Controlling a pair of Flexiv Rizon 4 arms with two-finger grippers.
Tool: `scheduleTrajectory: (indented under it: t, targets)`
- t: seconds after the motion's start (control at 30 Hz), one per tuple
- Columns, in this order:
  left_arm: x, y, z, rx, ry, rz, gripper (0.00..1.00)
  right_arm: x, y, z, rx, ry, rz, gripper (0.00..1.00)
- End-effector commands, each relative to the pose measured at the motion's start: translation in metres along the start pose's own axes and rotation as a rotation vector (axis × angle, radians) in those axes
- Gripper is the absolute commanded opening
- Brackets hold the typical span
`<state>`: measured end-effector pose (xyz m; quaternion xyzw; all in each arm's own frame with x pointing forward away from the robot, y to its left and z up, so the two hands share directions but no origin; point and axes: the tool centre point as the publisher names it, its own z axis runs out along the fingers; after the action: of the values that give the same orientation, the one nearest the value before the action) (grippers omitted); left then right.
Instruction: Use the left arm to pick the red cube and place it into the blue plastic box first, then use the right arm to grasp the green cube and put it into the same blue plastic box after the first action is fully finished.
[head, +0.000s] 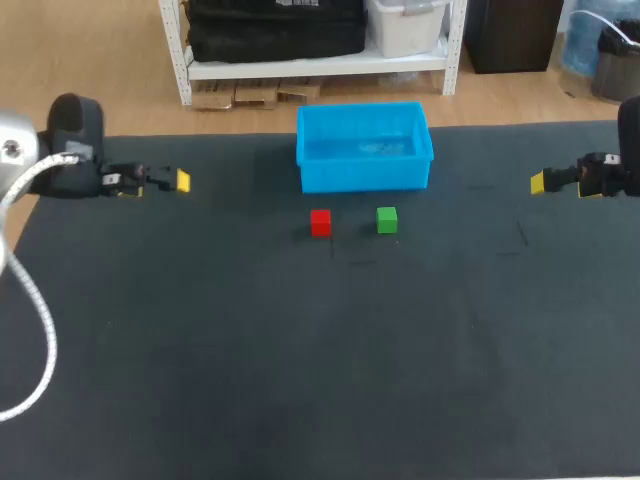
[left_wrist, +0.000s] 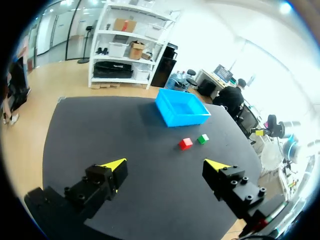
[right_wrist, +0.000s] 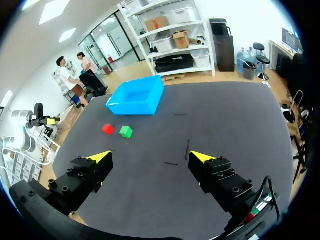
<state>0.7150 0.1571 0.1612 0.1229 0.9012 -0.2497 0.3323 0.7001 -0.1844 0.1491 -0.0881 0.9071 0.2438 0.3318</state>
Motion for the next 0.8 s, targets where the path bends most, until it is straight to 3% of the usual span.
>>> scheduleTrajectory:
  t: [0.03,0.4,0.8]
  targets:
    - [-0.021,-0.013,0.041,-0.009,0.035,-0.002,1.0,0.0,0.0,0.0,-0.001,0.002,-0.001,1.0]
    - [-0.041,-0.057,0.098,0.077,0.063,0.036,1.0,0.0,0.0,0.0,-0.001,0.002,-0.001,1.0]
    - [-0.047,-0.068,0.112,0.11,0.096,0.041,1.0,0.0,0.0,0.0,-0.001,0.002,-0.001,1.0]
